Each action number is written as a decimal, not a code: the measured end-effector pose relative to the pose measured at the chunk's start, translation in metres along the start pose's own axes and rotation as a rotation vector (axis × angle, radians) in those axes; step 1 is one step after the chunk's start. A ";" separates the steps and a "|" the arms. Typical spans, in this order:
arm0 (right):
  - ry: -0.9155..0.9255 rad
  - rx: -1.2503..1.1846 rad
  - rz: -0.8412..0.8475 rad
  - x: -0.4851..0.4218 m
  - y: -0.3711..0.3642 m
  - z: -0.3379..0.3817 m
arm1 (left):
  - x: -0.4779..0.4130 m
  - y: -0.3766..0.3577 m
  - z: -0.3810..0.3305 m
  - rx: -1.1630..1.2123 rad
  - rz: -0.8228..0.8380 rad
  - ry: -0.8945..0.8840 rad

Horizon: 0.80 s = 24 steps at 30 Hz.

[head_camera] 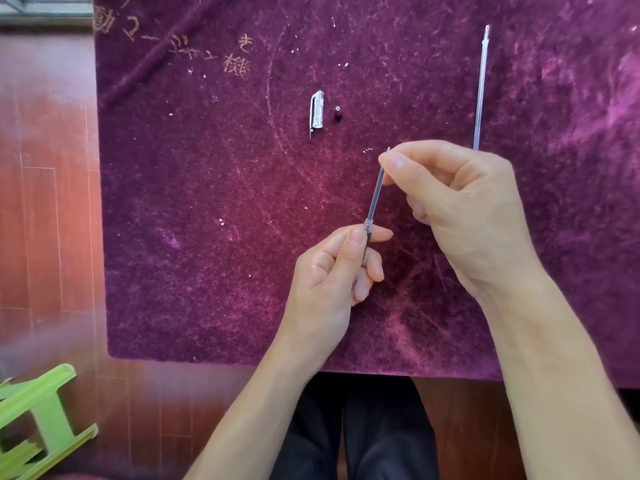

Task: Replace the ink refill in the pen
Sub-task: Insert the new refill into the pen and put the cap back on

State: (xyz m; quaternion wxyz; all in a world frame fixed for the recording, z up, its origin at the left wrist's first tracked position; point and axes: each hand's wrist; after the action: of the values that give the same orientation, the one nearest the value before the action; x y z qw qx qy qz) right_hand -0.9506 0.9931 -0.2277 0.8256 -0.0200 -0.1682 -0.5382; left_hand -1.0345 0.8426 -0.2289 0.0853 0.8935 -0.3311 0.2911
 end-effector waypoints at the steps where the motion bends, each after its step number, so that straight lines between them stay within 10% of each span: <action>1: -0.002 0.015 0.005 0.001 -0.001 -0.001 | -0.001 0.000 0.000 0.003 -0.003 0.004; 24: -0.050 0.150 0.143 0.011 -0.004 -0.002 | -0.015 0.005 -0.013 0.042 0.008 -0.014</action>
State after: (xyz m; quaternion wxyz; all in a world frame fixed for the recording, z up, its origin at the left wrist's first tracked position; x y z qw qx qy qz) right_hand -0.9497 0.9809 -0.2266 0.8566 0.0166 -0.2267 -0.4632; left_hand -1.0527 0.8518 -0.2276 0.0632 0.8957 -0.3292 0.2922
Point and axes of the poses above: each hand's wrist, its own x-axis away from the middle knuckle, its own y-axis out of the back of the hand, z = x × y, and after that the axes turned 14 degrees about -z, right-handed
